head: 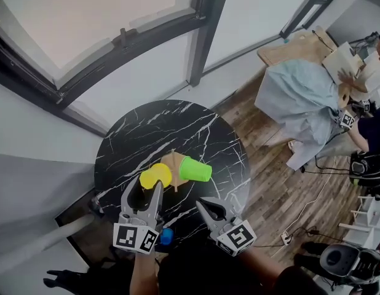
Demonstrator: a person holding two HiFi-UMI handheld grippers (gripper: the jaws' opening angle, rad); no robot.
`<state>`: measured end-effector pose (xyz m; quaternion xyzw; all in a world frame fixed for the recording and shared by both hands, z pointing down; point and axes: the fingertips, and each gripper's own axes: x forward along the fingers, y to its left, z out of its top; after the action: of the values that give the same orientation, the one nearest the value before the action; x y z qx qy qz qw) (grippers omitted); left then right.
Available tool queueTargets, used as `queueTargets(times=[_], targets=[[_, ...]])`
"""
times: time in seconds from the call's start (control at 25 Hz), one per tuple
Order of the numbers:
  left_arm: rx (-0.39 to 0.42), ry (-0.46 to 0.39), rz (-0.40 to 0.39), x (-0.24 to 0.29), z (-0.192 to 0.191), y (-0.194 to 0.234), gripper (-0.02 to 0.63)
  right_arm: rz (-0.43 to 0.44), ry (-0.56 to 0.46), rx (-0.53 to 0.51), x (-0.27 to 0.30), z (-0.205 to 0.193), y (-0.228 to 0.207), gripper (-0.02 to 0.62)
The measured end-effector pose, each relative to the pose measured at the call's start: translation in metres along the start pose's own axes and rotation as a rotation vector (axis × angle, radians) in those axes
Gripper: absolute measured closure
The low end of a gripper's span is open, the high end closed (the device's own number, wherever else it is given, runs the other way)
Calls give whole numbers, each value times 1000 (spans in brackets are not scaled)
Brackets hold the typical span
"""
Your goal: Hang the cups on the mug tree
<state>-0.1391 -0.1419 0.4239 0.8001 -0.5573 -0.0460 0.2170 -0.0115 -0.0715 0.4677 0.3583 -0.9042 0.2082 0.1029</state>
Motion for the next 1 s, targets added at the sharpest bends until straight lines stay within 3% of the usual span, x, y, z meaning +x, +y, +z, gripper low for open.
queueTargets(times=[0.64, 1.0], targets=[[-150, -15, 7, -7, -27, 18, 376, 0, -2, -15, -5, -7, -5, 592], [-175, 10, 8, -5, -41, 21, 357, 1, 5, -13, -6, -12, -3, 592]])
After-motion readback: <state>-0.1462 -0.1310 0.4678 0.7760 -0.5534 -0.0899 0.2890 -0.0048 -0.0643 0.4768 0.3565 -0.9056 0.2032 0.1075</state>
